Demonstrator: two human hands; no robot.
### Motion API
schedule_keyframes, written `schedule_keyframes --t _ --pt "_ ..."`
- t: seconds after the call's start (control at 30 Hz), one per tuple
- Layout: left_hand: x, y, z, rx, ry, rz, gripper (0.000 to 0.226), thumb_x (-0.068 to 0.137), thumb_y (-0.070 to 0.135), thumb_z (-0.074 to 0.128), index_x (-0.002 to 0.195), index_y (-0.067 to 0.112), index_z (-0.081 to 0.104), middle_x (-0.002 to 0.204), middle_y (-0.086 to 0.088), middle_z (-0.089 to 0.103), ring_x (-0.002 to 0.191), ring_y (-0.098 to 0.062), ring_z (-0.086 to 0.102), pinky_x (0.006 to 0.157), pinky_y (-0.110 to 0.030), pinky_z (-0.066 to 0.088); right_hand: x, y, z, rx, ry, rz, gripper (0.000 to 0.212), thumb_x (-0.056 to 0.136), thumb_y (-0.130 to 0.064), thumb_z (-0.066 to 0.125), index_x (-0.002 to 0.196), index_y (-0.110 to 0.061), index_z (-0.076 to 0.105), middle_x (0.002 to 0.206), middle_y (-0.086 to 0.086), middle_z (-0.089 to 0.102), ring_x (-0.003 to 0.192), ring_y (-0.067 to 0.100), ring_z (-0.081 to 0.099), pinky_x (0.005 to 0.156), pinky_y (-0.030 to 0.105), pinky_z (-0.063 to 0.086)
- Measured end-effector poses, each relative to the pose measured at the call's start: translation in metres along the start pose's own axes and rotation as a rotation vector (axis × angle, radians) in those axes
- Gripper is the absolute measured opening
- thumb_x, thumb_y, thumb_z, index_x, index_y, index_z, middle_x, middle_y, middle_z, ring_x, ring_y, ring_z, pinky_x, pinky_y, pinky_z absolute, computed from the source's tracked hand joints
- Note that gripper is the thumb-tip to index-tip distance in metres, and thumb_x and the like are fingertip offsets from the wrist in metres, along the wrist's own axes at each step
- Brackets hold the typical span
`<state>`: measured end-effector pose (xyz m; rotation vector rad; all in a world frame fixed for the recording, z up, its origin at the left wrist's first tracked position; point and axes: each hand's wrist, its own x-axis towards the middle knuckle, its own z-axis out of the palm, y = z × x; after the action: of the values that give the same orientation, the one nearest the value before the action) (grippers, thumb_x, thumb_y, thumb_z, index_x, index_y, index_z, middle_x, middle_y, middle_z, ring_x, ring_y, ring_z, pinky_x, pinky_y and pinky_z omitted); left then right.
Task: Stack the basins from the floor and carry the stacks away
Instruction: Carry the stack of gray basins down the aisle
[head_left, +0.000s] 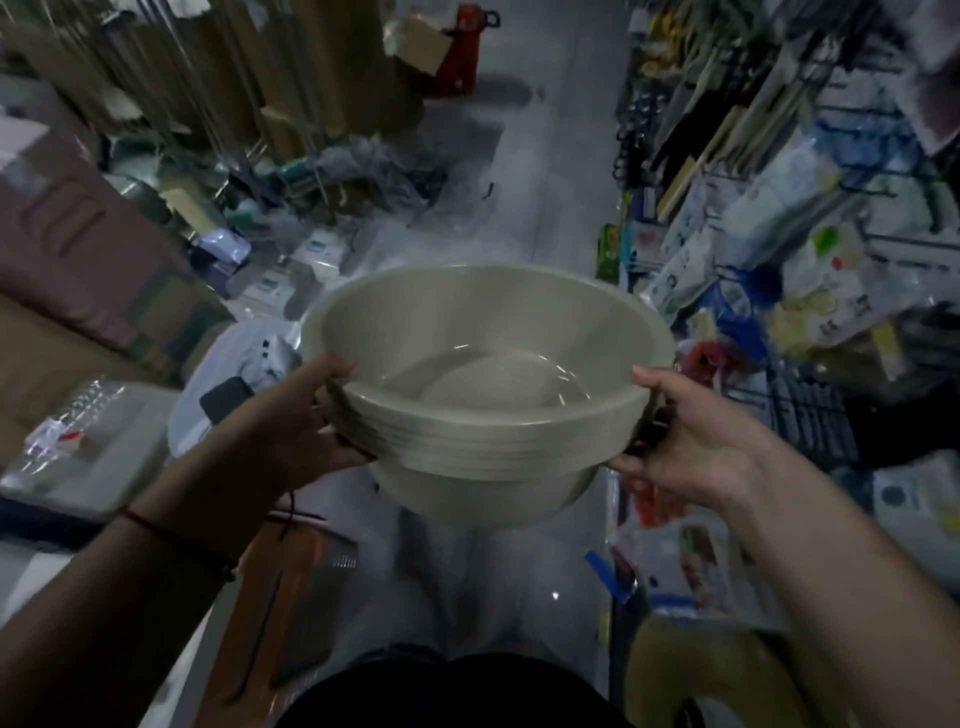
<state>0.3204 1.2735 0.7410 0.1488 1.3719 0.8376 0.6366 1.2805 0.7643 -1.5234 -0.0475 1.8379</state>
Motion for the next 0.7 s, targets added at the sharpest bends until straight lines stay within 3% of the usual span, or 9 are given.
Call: schedule_keyframes --t 0.13,0.23,0.33,0.43,0.5,0.6,0.7 --pt "0.048 0.037 0.005 -0.017 0.021 0.011 0.029 0.092 0.029 0.059 0.112 0.008 0.058 0.122 -0.013 0.054 0.104 -0.033 0.059 0.075 -0.051 0.055 0.035 -0.037 0.031 -0.007 0.022 -0.002 0.053 0.084 -0.020 0.070 0.134 -0.010 0.056 0.132 0.013 0.059 0.107 0.032 0.061 0.071 0.059 0.057" --pt "0.087 0.071 0.012 -0.019 -0.006 0.016 0.035 0.089 0.029 0.060 0.119 0.011 0.059 0.121 -0.011 0.056 0.098 -0.030 0.060 0.066 -0.051 0.061 0.061 -0.064 0.060 0.012 0.032 -0.015 0.048 0.086 -0.018 0.068 0.132 -0.010 0.055 0.122 0.012 0.060 0.102 0.034 0.059 0.070 0.055 0.058" --pt "0.114 0.108 0.029 0.004 0.013 0.021 0.017 0.093 0.025 0.057 0.105 0.014 0.058 0.109 -0.010 0.058 0.094 -0.029 0.061 0.069 -0.049 0.060 0.087 -0.092 0.087 0.051 0.062 -0.045 0.041 0.088 -0.016 0.066 0.128 -0.009 0.057 0.125 0.011 0.059 0.106 0.033 0.059 0.067 0.049 0.060" --pt "0.139 0.152 0.048 0.018 -0.012 0.034 0.013 0.093 0.023 0.057 0.103 0.015 0.057 0.107 -0.010 0.060 0.092 -0.029 0.063 0.069 -0.047 0.056 0.110 -0.124 0.118 0.099 0.085 -0.083 0.028 0.090 -0.014 0.064 0.116 -0.006 0.059 0.128 0.014 0.058 0.110 0.034 0.058 0.060 0.049 0.060" --pt "0.150 0.171 0.055 0.017 -0.016 0.034 0.017 0.093 0.023 0.058 0.106 0.014 0.058 0.104 -0.009 0.063 0.092 -0.030 0.064 0.064 -0.046 0.059 0.121 -0.138 0.129 0.112 0.090 -0.100 0.018 0.091 -0.013 0.063 0.107 -0.005 0.059 0.126 0.016 0.057 0.113 0.034 0.057 0.065 0.052 0.057" --pt "0.173 0.201 0.073 0.017 -0.005 0.055 0.013 0.092 0.021 0.059 0.104 0.015 0.058 0.098 -0.008 0.064 0.091 -0.031 0.064 0.067 -0.049 0.055 0.150 -0.168 0.143 0.105 0.103 -0.122 0.029 0.091 -0.013 0.063 0.118 -0.006 0.058 0.129 0.016 0.058 0.116 0.033 0.056 0.069 0.050 0.052" --pt "0.194 0.225 0.094 0.013 0.023 0.070 0.018 0.091 0.018 0.059 0.109 0.015 0.058 0.102 -0.009 0.061 0.093 -0.032 0.064 0.071 -0.050 0.055 0.185 -0.199 0.151 0.087 0.125 -0.121 0.039 0.090 -0.014 0.064 0.128 -0.009 0.056 0.124 0.013 0.059 0.109 0.032 0.057 0.062 0.049 0.053"
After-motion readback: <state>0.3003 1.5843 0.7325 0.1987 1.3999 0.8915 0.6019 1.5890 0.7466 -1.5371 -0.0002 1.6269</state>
